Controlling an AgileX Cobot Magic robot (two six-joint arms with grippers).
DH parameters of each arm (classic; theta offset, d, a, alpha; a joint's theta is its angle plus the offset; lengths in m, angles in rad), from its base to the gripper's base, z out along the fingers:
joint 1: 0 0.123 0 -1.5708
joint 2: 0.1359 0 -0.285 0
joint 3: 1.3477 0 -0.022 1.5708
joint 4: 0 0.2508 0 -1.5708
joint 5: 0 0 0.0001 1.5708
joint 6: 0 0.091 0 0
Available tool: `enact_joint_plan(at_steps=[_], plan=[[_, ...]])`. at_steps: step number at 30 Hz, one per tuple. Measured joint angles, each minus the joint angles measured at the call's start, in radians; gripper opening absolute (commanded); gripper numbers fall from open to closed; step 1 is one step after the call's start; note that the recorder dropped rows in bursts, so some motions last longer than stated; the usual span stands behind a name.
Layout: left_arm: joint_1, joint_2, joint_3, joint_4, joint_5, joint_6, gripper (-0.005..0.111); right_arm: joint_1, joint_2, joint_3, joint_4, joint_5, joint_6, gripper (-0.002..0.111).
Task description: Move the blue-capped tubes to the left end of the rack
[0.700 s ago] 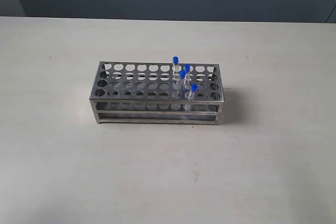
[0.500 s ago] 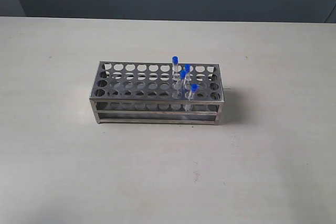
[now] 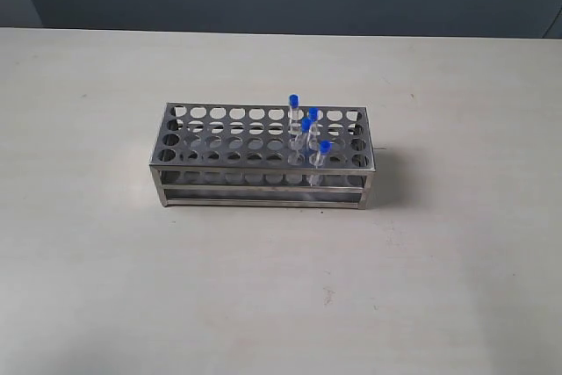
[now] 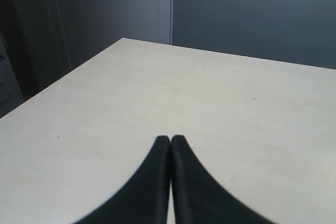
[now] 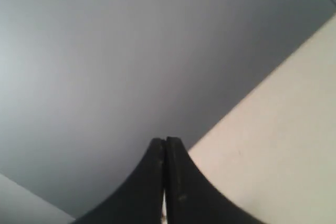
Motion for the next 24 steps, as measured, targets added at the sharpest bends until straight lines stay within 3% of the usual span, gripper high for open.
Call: enact_joint_plan(at_steps=[4,7,10,15,17,21,24], plan=[[0.000,0.000,0.000,0.000,0.000,0.000,0.001,0.000,0.000,0.000,0.049,0.135,0.032,-0.001],[0.000,0.000,0.000,0.000,0.000,0.000,0.001,0.000,0.000,0.000,0.088,0.103,0.042,-0.001],[0.000,0.000,0.000,0.000,0.000,0.000,0.001,0.000,0.000,0.000,0.064,-0.052,0.042,-0.001],[0.000,0.000,0.000,0.000,0.000,0.000,0.001,0.000,0.021,-0.012,-0.167,-0.380,0.023,-0.001],[0.000,0.000,0.000,0.000,0.000,0.000,0.001,0.000,0.072,-0.069,-0.221,-0.477,-0.014,-0.001],[0.000,0.000,0.000,0.000,0.000,0.000,0.001,0.000,0.266,-0.275,-0.356,-0.498,-0.109,-0.001],[0.000,0.000,0.000,0.000,0.000,0.000,0.001,0.000,0.500,-0.494,-0.620,-0.504,-0.086,-0.001]])
